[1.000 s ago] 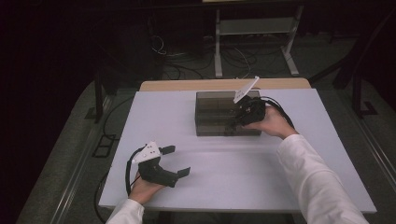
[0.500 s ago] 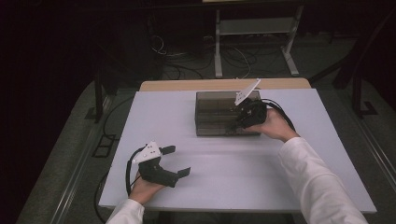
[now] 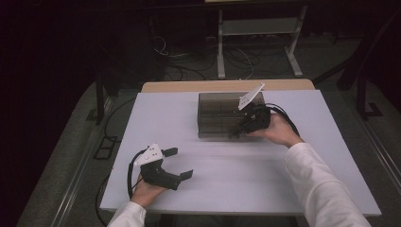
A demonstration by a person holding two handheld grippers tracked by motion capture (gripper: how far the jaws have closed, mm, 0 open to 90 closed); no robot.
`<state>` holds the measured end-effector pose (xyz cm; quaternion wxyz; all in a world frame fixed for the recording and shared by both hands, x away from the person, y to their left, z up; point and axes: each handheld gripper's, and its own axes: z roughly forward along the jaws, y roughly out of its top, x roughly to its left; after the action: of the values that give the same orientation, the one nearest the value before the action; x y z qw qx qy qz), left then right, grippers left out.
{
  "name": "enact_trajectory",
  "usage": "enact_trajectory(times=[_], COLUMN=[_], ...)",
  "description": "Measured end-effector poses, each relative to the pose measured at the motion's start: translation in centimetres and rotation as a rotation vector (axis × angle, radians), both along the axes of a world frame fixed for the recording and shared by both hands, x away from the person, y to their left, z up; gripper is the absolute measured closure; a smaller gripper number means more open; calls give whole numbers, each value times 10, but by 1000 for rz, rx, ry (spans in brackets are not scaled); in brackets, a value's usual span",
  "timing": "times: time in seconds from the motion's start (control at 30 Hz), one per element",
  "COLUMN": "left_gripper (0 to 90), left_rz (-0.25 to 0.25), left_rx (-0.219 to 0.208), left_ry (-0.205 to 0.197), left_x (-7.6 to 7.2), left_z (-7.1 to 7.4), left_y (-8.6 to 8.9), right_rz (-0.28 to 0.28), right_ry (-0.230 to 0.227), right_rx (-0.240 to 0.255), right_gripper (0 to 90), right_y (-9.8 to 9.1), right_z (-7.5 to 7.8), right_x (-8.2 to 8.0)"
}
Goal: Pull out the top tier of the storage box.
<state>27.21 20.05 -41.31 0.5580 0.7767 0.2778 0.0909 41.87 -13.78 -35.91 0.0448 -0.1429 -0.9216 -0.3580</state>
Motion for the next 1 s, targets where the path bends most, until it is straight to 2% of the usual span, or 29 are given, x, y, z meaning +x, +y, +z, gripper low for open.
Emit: enact_trajectory(times=[1.0], left_gripper=[0], left_rz=[1], left_rx=[-1], left_ry=[1], left_x=[0], left_z=[0], left_y=[0], right_rz=[36], right_ry=[19], right_rx=[0], right_gripper=[835], right_y=[-1], right_z=[-3], right_x=[-17])
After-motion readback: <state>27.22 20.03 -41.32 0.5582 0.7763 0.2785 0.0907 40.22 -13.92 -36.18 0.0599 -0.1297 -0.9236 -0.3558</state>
